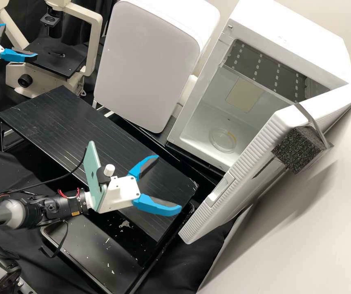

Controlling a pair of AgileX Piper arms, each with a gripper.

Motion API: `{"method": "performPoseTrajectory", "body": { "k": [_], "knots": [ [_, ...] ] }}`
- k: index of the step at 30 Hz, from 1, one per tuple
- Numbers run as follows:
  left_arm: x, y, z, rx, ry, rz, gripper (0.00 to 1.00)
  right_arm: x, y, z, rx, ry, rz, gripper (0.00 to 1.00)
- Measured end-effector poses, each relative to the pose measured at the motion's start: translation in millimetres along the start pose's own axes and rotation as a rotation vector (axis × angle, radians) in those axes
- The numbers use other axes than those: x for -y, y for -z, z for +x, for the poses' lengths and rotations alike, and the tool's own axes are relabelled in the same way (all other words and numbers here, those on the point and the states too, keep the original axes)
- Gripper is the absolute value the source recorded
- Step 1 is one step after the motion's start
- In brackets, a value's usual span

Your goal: Close the incubator door

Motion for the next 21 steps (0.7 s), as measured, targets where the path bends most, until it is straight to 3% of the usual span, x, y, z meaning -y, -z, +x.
{"method": "performPoseTrajectory", "body": {
  "k": [14,21],
  "knots": [
    [0.0,0.0,0.0,0.0,0.0,0.0,1.0,20.2,-35.0,45.7,0.212,-0.01,-0.109,1.0],
    [0.0,0.0,0.0,0.0,0.0,0.0,1.0,18.5,-43.5,54.6,0.252,-0.035,-0.081,1.0]
  ]
}}
